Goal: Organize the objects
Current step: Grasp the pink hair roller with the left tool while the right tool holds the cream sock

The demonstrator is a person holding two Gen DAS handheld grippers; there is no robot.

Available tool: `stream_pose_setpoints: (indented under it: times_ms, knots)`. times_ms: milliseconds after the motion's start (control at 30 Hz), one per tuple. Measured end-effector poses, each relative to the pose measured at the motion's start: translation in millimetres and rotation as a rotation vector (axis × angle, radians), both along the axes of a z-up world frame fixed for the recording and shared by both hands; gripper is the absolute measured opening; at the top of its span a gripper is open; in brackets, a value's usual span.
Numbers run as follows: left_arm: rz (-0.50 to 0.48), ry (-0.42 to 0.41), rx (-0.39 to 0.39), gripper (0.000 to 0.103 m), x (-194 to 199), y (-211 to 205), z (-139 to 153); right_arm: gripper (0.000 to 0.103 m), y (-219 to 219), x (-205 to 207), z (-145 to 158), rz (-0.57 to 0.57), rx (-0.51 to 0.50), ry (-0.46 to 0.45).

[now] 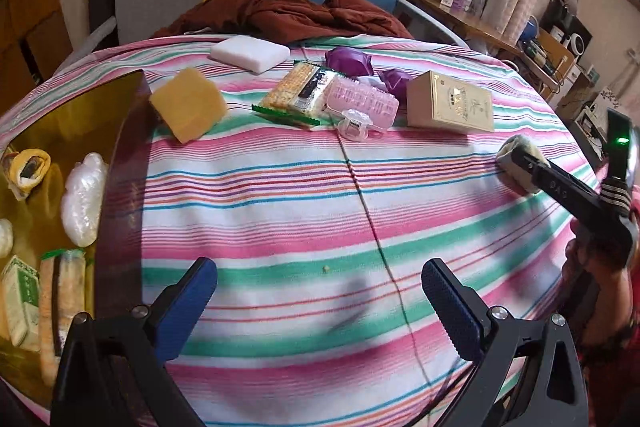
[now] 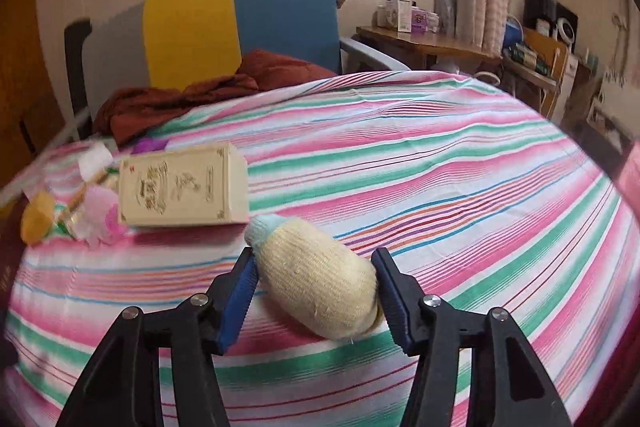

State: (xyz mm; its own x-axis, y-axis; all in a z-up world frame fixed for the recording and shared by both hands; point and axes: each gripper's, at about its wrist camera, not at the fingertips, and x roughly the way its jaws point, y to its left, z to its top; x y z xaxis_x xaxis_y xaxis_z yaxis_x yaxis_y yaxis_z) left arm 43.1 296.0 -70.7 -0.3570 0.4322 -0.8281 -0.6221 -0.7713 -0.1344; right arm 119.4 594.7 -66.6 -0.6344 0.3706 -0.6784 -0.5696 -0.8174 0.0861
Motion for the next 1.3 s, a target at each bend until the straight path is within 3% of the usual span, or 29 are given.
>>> stream_pose_setpoints:
  times_ms: [167,333,600,767,800,833,900,1300]
  knots:
    - [-0.001,0.08,-0.008,0.103,-9.3,19.5,7.7,0.058,0.9,6.0,-3.0,-0.042,-0.03,0.077]
    - [-0.032,0.177,-0.023,0.103,-29.9,52.8,12.1,0.059,-2.0,7.6,-5.9,-0.04,-0.023,0.094]
    - [-0.079,0.264,-0.115,0.103,-60.2,116.4,-5.9,0.059,0.1,10.7,-9.6,-0.04,-0.023,0.118]
    - [-0.093,0.284,-0.134,0.102,-73.9,139.3,-18.5,0.06,1.0,11.4,-11.0,-0.038,-0.025,0.126]
    - [-0.104,0.283,-0.133,0.095,-74.4,141.5,-20.7,0.06,1.4,11.3,-11.7,-0.037,-0.027,0.127]
    - [-0.107,0.285,-0.139,0.081,-74.5,143.4,-22.8,0.06,2.4,11.2,-12.0,-0.037,-0.028,0.128]
    - [-0.125,0.292,-0.138,0.065,-71.4,145.0,-26.6,0.06,2.3,11.1,-12.2,-0.037,-0.028,0.129]
    - [-0.22,0.536,-0.072,0.065,-6.8,117.3,-14.0,0.06,2.2,9.8,-12.6,-0.038,-0.019,0.126]
